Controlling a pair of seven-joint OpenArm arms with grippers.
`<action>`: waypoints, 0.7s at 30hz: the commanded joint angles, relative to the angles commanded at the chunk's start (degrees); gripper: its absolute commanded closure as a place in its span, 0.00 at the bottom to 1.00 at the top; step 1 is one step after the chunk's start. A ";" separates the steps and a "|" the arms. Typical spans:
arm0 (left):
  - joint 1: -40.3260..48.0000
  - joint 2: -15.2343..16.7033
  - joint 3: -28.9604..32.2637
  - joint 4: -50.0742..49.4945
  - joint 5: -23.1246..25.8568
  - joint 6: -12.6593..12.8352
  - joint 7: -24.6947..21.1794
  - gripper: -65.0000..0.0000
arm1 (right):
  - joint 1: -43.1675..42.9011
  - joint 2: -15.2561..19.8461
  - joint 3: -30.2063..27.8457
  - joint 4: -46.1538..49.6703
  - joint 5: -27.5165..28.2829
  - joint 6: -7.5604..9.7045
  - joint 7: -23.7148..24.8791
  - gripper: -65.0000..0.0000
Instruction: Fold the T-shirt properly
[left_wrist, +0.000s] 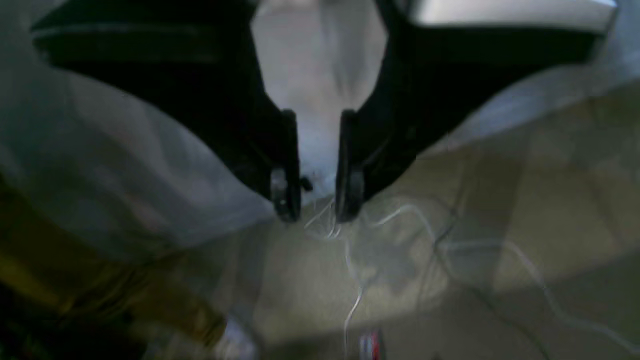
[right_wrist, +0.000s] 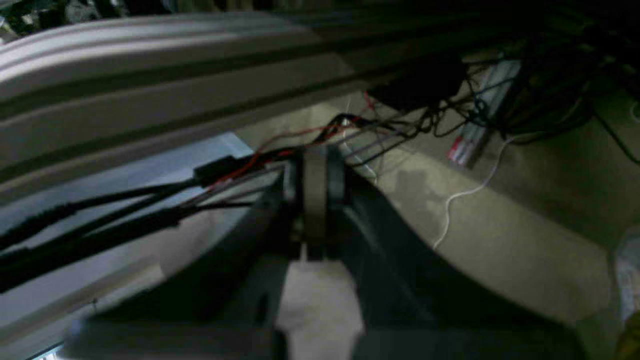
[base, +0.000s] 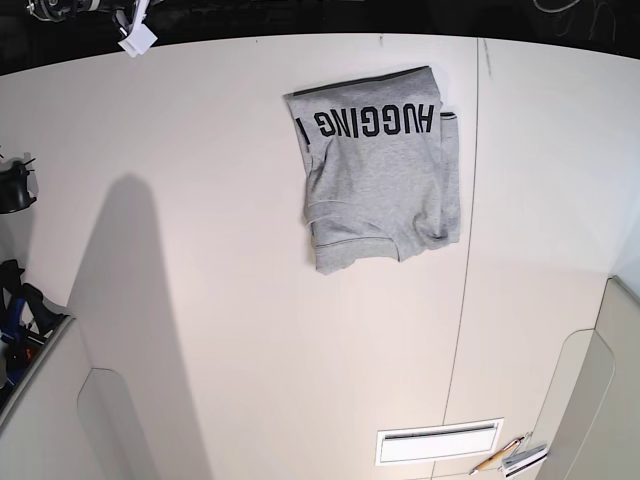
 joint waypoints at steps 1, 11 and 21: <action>0.96 -0.11 0.00 0.00 0.31 0.00 -0.02 0.80 | -0.46 0.04 0.02 0.00 -0.20 0.00 0.02 1.00; 2.40 -0.85 5.27 -5.79 13.00 0.00 -9.31 0.80 | -2.29 0.07 -3.39 -0.11 -6.73 -0.02 1.25 1.00; -10.86 -5.03 27.58 -30.86 25.49 0.00 -20.22 0.80 | -1.79 3.76 -18.49 -5.60 -21.92 -0.92 11.26 1.00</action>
